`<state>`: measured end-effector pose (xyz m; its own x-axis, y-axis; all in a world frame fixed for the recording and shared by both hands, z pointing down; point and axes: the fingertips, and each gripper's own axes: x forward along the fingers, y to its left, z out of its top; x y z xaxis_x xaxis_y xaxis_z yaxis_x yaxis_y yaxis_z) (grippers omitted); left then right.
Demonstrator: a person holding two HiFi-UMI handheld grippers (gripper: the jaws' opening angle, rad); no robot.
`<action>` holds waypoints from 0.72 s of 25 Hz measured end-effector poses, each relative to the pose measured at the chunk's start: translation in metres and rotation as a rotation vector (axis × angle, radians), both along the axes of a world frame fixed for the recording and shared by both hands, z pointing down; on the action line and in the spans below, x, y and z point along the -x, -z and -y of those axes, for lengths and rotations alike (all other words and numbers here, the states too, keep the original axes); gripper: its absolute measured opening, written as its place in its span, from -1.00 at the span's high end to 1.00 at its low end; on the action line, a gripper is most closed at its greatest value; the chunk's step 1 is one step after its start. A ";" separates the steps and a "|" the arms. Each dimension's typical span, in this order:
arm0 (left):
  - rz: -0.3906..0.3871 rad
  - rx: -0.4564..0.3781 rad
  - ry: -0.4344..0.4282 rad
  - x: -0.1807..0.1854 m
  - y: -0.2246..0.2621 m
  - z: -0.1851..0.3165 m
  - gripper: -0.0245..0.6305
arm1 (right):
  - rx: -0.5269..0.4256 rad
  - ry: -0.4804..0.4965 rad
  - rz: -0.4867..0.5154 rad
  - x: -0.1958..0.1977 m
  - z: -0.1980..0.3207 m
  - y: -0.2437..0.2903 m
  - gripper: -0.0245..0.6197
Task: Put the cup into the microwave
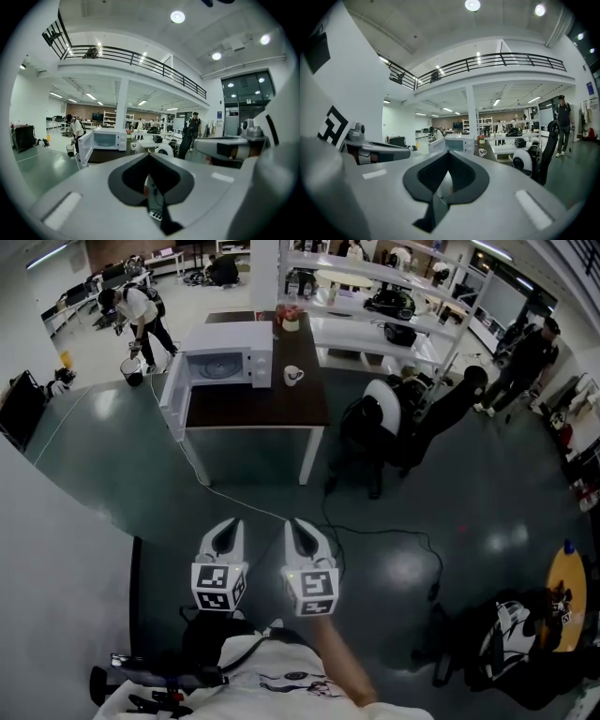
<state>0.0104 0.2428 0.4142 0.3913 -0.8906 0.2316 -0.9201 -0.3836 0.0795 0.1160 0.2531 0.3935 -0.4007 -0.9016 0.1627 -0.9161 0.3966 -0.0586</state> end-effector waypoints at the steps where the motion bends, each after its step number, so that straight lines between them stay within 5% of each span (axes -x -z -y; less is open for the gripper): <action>1: 0.002 0.001 0.001 -0.001 0.000 0.000 0.93 | 0.000 0.003 0.003 0.001 0.000 0.001 0.92; 18: -0.040 -0.026 -0.061 0.000 0.015 0.083 0.93 | -0.025 -0.028 -0.028 0.016 0.067 0.009 0.92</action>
